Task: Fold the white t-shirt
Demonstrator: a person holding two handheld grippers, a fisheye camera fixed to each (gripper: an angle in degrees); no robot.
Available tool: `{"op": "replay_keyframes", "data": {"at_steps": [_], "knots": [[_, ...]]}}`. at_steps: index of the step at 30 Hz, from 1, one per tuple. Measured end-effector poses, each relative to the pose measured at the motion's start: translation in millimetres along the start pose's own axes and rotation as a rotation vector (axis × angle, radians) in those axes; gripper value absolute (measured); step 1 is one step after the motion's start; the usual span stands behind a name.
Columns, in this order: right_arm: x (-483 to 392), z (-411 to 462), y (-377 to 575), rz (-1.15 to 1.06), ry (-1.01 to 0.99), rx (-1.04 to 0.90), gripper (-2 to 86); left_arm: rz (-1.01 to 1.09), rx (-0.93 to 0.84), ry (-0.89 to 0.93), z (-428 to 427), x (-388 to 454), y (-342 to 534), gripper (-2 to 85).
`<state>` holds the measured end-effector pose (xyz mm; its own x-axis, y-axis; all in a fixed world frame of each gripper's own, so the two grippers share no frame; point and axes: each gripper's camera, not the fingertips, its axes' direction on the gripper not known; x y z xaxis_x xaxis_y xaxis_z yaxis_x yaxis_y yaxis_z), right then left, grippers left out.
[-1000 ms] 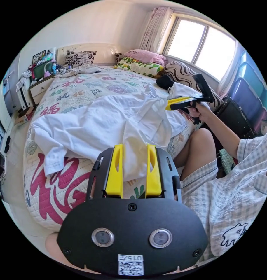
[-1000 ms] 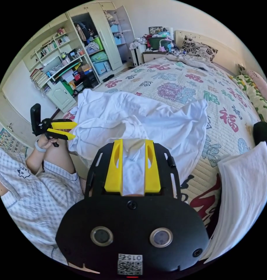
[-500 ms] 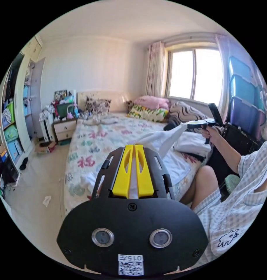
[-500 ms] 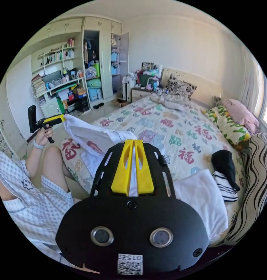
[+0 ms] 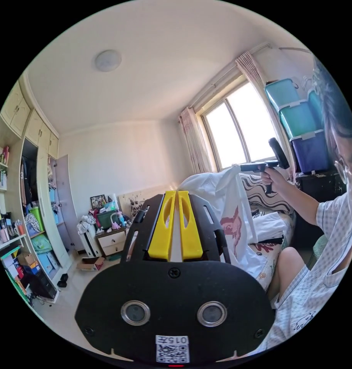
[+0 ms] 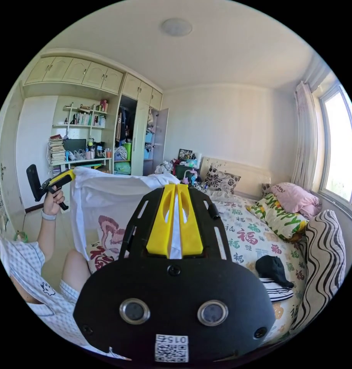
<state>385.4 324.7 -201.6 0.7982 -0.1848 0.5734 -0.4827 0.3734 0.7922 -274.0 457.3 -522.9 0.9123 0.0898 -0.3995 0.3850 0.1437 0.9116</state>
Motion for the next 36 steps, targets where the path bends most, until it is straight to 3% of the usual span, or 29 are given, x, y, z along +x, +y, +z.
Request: {"op": "replay_keyframes", "data": {"at_steps": [10,17,23,27,31,33,36], "knots": [[-50.8,-114.5,-48.4,-0.158,0.246,0.336,-0.4,0.190,0.234,-0.150,-58.3,35.4,-97.8,-0.8],[-38.7,-92.1,-67.5,-0.170,0.312,0.409,-0.4,0.179,0.236,-0.191,-10.9,18.1,-123.6,-0.8],[28.7,39.5,-68.5,-0.072,0.274,0.163,-0.4,0.063,-0.009,-0.123,132.8,-47.1,-88.0,-0.7],[94.4,189.3,-46.7,0.006,0.315,-0.138,0.1,-0.056,-0.245,-0.078,291.3,-104.3,-27.7,0.2],[176.3,334.9,8.2,0.232,0.167,-0.526,2.2,-0.166,-0.567,-0.164,444.7,-150.0,59.6,5.7],[193.8,352.8,37.7,0.274,0.149,-0.595,3.0,-0.194,-0.656,-0.121,466.0,-162.1,93.9,8.1],[194.2,338.7,92.4,0.170,-0.066,-0.664,5.5,-0.197,-0.710,0.038,441.7,-163.6,144.8,10.5]]}}
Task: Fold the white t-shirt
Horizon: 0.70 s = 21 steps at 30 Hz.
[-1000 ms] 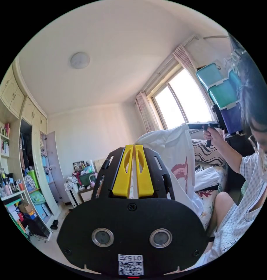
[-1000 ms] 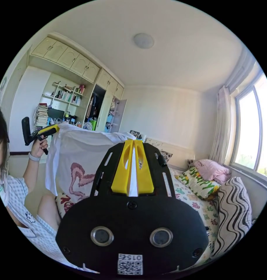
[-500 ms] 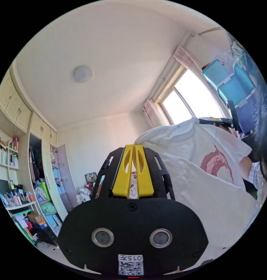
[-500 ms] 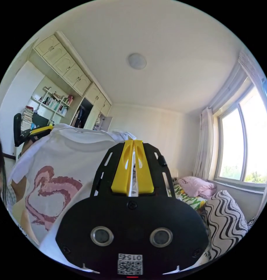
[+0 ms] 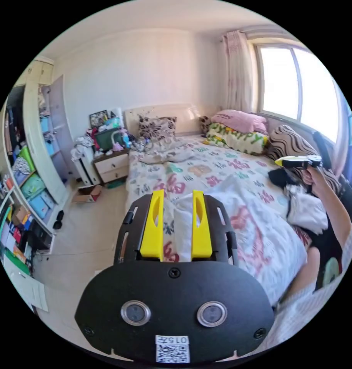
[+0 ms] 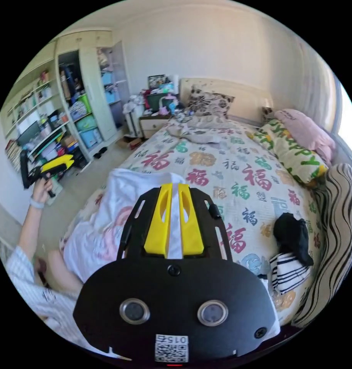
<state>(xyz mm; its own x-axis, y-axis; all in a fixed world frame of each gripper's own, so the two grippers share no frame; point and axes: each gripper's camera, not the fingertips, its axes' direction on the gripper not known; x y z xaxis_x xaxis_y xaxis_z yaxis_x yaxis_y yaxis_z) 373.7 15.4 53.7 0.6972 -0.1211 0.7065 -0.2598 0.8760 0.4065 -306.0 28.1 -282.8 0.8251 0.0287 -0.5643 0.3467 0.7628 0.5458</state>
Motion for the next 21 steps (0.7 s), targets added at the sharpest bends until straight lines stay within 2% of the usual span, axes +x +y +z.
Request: {"op": "replay_keyframes", "data": {"at_steps": [3,7,10,13,17,21], "knots": [[12.8,11.8,72.4,-0.026,-0.075,-0.136,8.0,-0.017,-0.123,0.071,-1.5,-6.6,74.6,10.9],[41.3,20.1,161.6,0.144,-0.198,-0.312,10.4,-0.217,-0.345,0.158,-1.1,-20.9,167.7,11.1],[51.6,34.9,201.1,0.236,-0.163,-0.475,11.7,-0.301,-0.468,0.218,6.6,-18.4,202.1,11.4],[57.2,59.6,213.4,0.253,-0.105,-0.596,12.3,-0.305,-0.536,0.255,24.5,-11.6,204.3,12.0],[63.8,97.9,204.9,0.253,-0.162,-0.656,10.9,-0.299,-0.551,0.201,42.2,-8.5,188.3,12.8],[67.3,107.7,187.7,0.214,-0.070,-0.678,4.5,-0.243,-0.580,0.160,52.8,3.4,169.5,12.9]]}}
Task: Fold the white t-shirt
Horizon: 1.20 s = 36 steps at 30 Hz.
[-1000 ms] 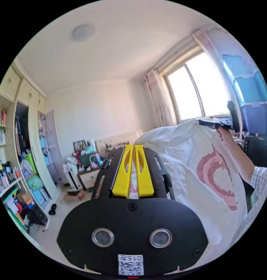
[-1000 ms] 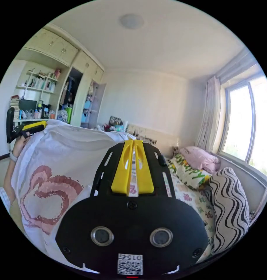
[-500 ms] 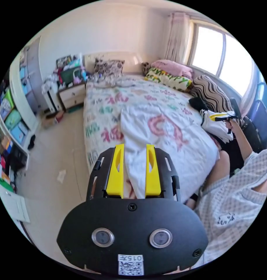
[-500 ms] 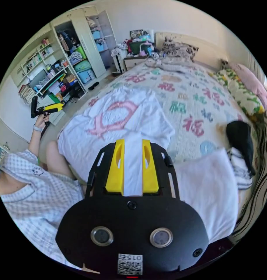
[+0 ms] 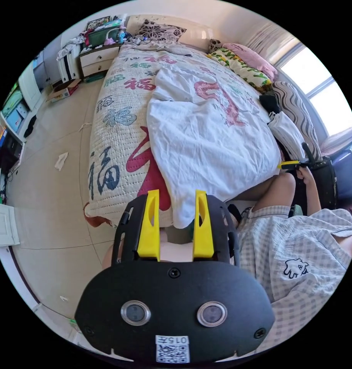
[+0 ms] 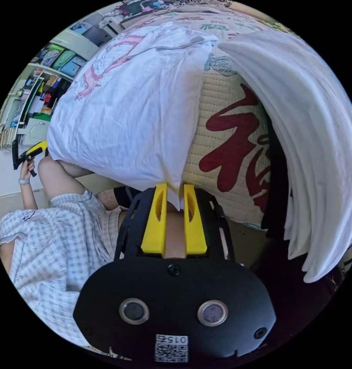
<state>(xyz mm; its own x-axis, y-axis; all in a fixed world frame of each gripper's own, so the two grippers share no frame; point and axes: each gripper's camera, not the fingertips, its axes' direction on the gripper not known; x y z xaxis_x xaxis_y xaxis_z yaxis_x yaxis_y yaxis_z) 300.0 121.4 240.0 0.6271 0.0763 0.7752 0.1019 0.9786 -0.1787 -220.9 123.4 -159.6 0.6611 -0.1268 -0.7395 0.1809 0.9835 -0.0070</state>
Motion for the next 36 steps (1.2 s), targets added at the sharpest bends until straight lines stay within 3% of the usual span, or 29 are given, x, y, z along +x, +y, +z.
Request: {"op": "replay_keyframes", "data": {"at_steps": [6,13,20,26,29,33,36], "knots": [[2.9,-9.8,-6.1,-0.018,-0.019,0.048,-0.4,-0.026,0.013,0.024,1.0,-3.7,-14.2,10.5],[5.1,-18.9,-19.6,-0.020,-0.013,0.057,-0.5,0.044,-0.018,-0.001,-4.0,0.8,-29.1,0.0],[2.4,-10.8,-39.7,-0.009,-0.001,0.018,0.3,0.064,-0.047,-0.077,2.3,10.2,-32.5,-0.1],[6.9,-11.5,-60.8,0.037,0.018,-0.011,4.5,0.036,-0.124,-0.077,3.5,-1.1,-44.6,5.5],[1.8,-49.8,-60.8,0.054,0.062,0.133,6.2,0.012,-0.022,-0.164,-39.6,-4.6,-41.0,7.2],[-42.1,-101.7,-109.5,-0.132,0.080,0.385,8.6,0.143,0.283,-0.169,-84.6,18.5,-87.9,8.9],[-86.6,-101.2,-186.4,-0.295,0.091,0.375,11.5,0.287,0.349,-0.186,-63.0,49.1,-156.3,10.2]]}}
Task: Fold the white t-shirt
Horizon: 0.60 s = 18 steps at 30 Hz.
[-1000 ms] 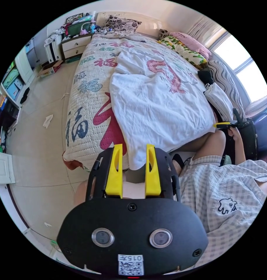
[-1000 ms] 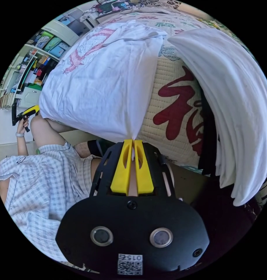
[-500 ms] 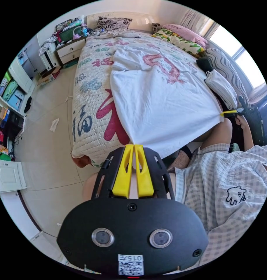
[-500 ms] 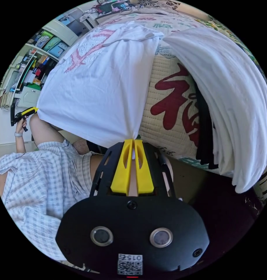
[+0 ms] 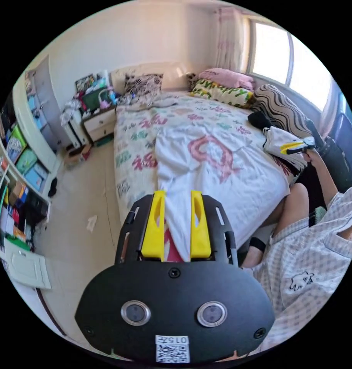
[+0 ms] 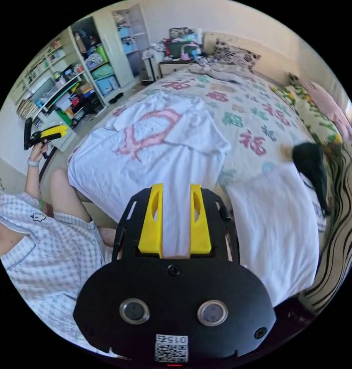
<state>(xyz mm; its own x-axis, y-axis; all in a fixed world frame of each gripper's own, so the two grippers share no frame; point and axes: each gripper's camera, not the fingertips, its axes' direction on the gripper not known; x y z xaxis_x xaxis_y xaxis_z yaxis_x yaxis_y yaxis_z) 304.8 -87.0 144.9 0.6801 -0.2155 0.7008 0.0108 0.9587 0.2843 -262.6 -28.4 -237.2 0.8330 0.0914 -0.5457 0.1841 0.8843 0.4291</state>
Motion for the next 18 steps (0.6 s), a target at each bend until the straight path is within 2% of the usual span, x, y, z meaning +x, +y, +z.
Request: {"op": "replay_keyframes", "data": {"at_steps": [2,4,9,11,12,13,15,18], "knots": [[-9.9,30.9,-51.2,-0.049,0.017,-0.044,13.0,0.063,-0.032,0.033,44.2,10.7,-37.5,11.1],[-14.3,78.3,-110.3,-0.053,0.077,-0.151,14.3,0.123,-0.148,0.050,109.3,25.0,-74.3,11.9],[-10.2,152.3,-166.9,-0.036,0.083,-0.381,14.6,0.177,-0.354,0.111,198.3,38.1,-91.4,10.9],[-6.9,148.8,-173.1,-0.046,0.062,-0.371,12.1,0.143,-0.344,0.163,198.9,25.8,-91.1,8.6],[-2.8,142.8,-173.9,-0.059,0.029,-0.355,6.6,0.111,-0.301,0.184,190.0,11.4,-89.3,6.0],[5.3,135.2,-174.3,-0.040,0.047,-0.336,3.0,0.070,-0.251,0.207,179.0,-7.3,-86.2,2.7],[20.7,121.2,-173.2,-0.033,0.105,-0.307,1.1,-0.005,-0.210,0.263,165.2,-41.8,-82.0,1.3],[60.8,94.3,-170.7,0.073,0.202,-0.242,0.0,-0.140,-0.122,0.063,133.9,-106.8,-70.9,0.0]]}}
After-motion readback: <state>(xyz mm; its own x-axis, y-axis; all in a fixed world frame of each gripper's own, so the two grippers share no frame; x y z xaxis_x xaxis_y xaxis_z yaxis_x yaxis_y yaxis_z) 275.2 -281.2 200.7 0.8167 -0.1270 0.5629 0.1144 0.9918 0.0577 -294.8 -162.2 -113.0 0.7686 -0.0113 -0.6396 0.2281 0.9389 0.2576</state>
